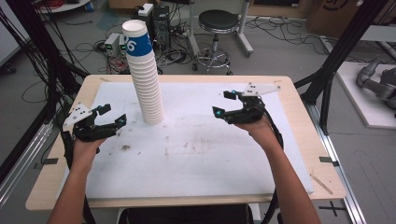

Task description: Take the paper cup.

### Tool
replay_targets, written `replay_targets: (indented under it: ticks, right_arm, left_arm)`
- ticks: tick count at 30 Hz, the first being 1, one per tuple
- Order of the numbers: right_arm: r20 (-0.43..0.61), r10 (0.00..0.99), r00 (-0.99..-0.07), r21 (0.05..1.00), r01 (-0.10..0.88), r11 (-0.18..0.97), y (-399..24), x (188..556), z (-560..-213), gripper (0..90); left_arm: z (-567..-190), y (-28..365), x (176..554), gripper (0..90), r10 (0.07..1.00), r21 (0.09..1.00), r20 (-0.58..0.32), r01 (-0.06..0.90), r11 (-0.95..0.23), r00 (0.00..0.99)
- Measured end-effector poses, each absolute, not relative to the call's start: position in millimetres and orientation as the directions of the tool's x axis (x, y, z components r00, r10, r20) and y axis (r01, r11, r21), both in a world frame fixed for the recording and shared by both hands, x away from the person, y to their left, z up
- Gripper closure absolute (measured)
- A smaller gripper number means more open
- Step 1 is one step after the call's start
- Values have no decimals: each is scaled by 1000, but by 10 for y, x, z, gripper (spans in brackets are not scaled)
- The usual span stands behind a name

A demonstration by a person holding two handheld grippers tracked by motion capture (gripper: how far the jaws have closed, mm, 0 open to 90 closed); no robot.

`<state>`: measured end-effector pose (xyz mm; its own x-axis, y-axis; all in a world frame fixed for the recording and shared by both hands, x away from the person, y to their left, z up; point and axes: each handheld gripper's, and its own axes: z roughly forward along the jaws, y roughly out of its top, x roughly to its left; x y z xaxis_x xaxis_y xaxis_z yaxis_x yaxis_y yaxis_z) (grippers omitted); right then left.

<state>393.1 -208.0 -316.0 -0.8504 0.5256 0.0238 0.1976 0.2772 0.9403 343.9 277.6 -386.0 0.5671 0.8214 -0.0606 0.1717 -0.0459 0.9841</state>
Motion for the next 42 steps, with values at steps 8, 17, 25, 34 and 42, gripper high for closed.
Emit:
replay_targets:
  ticks: [8, 17, 25, 34, 42]
  right_arm:
    - [17, 438, -899, 942, 162, 294, -1602, 4216, -2924, 198]
    - [15, 386, -922, 955, 128, 269, -1223, 4445, -2709, 198]
    - [13, 370, -929, 948, 128, 290, -815, 4672, -2566, 198]
    - [-12, 343, -939, 938, 108, 329, -353, 4803, -2475, 198]
    - [28, 377, -926, 946, 147, 291, -153, 4887, -2521, 194]
  left_arm:
    - [-3866, 2796, 3420, 195, 825, 985, -52, 166, -51, 563]
    - [-3886, 2806, 3427, 195, 820, 984, -58, 170, -49, 569]
    - [-3898, 2808, 3437, 195, 818, 984, -64, 175, -45, 571]
    - [-3903, 2830, 3436, 195, 820, 984, -74, 176, -33, 567]
    - [-3896, 2849, 3432, 195, 828, 985, -73, 169, -26, 556]
